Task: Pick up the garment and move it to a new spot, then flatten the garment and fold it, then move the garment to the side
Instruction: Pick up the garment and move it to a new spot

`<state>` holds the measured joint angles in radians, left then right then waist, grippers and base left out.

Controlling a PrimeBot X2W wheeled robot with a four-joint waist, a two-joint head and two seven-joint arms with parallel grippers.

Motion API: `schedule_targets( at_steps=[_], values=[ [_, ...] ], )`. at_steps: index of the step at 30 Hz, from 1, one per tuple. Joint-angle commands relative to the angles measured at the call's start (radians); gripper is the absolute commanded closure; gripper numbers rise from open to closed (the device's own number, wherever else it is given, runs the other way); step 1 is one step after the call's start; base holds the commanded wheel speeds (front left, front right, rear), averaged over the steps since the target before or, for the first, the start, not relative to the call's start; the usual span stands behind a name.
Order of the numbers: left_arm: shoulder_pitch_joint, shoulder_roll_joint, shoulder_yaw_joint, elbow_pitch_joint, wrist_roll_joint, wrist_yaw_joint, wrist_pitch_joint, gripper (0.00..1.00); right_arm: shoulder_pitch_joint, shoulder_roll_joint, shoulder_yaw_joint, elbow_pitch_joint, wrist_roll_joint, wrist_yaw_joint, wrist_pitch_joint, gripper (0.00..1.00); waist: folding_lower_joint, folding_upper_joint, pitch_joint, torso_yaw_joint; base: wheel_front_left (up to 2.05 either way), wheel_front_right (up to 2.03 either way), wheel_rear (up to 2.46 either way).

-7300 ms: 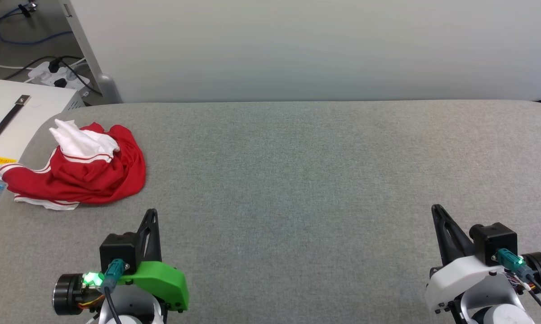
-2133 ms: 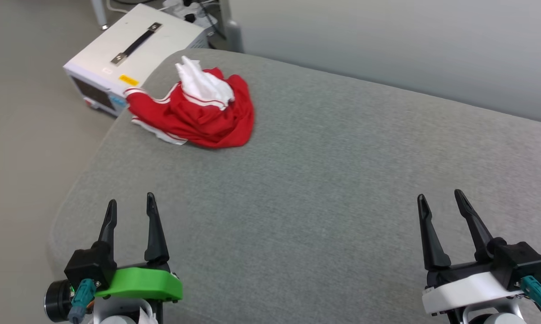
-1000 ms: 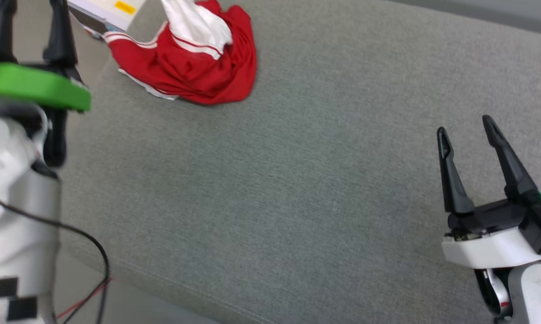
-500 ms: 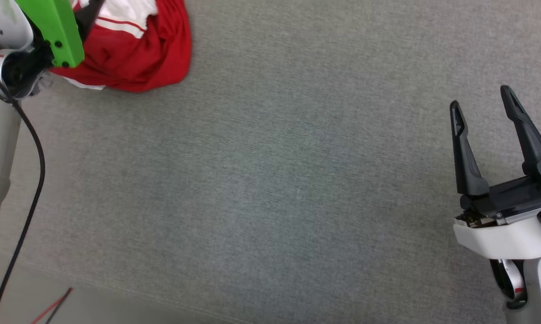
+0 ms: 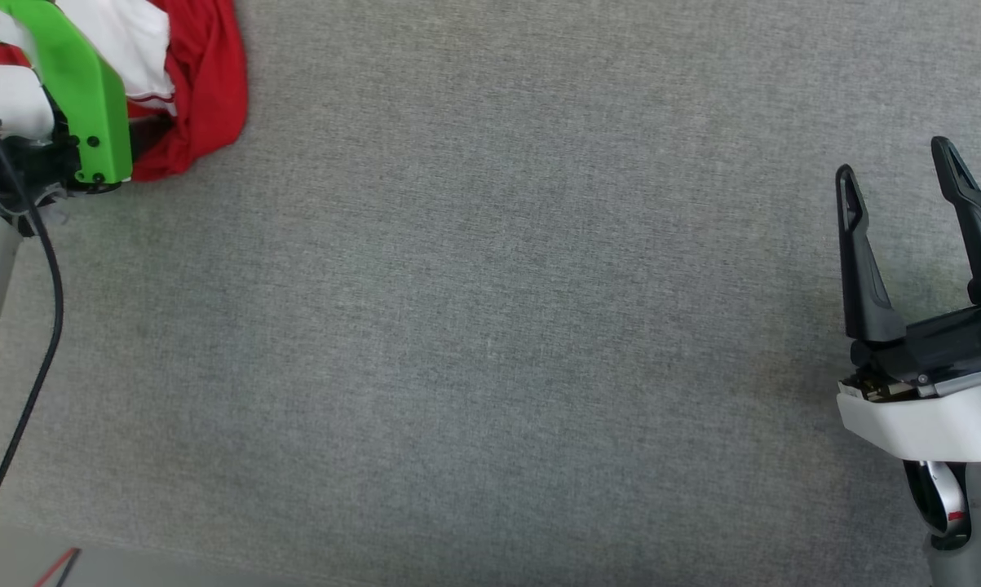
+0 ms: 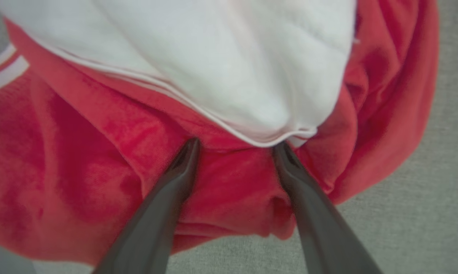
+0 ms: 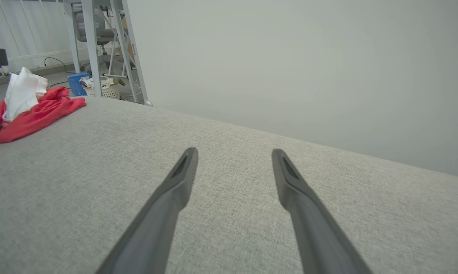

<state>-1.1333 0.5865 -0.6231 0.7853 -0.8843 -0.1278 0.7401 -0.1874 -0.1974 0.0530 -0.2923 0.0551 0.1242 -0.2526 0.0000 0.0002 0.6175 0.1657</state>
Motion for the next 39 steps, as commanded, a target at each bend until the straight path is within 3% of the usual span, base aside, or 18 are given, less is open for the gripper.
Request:
schedule_targets(
  at_steps=[1,2,3,15,22,32,39],
  values=[
    [0.060,-0.037,-0.044,0.037,-0.012,-0.003,0.012,0.00,-0.018,-0.002,0.000,-0.003,0.002,0.007,-0.009,0.00,0.0000,-0.0002,0.004,-0.009,0.00,0.00,0.00],
    [0.063,-0.039,-0.055,0.040,-0.014,-0.003,0.007,0.05,-0.017,-0.001,0.000,0.000,0.002,0.007,-0.009,0.00,0.0000,-0.0002,-0.001,-0.008,0.00,0.00,0.00],
    [0.062,-0.038,-0.065,0.039,-0.012,-0.003,-0.001,1.00,-0.015,0.000,-0.001,0.003,0.002,0.007,-0.009,0.00,0.0000,-0.0002,-0.008,-0.007,0.00,0.00,0.00],
    [-0.021,0.051,-0.190,-0.112,0.072,-0.003,-0.348,1.00,0.035,0.044,-0.022,0.028,0.025,0.007,-0.009,0.00,0.0000,-0.0002,-0.191,0.012,0.00,0.00,0.00],
    [-0.043,0.057,-0.303,-0.276,0.104,-0.003,-0.449,1.00,0.075,0.084,-0.027,0.042,0.035,0.007,-0.009,0.00,0.0000,-0.0002,-0.294,-0.015,0.00,0.00,0.00],
    [-0.060,-0.060,-0.426,-0.454,0.155,-0.003,-0.509,1.00,0.102,0.121,-0.051,0.032,0.037,0.007,-0.009,0.00,0.0000,-0.0002,-0.347,-0.119,0.00,0.00,0.00],
    [-0.057,-0.242,-0.538,-0.432,0.171,-0.003,-0.550,1.00,0.082,0.136,-0.096,0.011,0.024,0.007,-0.009,0.00,0.0000,-0.0002,-0.306,-0.212,0.00,0.00,0.00]
  ],
)
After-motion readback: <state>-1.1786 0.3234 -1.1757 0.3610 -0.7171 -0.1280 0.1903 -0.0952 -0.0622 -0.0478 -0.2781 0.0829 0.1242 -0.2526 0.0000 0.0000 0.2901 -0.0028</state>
